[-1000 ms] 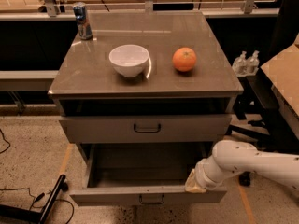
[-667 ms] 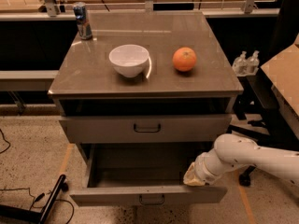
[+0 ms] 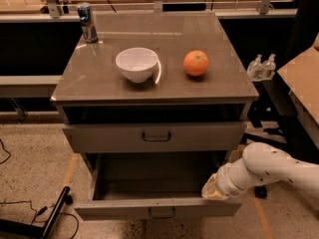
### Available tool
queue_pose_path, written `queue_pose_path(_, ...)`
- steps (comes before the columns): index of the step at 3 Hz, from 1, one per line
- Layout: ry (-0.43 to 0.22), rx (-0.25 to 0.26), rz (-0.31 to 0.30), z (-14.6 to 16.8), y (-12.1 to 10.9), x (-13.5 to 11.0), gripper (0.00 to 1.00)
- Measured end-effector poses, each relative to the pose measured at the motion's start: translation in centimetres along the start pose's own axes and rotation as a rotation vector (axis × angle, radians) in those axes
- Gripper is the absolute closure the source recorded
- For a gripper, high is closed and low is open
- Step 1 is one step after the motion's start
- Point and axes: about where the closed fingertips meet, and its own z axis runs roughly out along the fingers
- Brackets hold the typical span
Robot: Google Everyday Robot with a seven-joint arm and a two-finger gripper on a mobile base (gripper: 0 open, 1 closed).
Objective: Close middle drawer
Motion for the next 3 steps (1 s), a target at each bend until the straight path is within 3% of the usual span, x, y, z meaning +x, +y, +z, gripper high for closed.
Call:
queue_pose_path(1, -0.019, -0.04, -0.013, -0.9, 2.2, -0.5, 1.0)
queue_pose_path(2, -0.071, -0.075, -0.053, 0.6, 4.7, -1.9, 1.0)
queue_pose_path(3, -0.101, -0.074, -0.088, 2.4, 5.8, -2.9, 1.0)
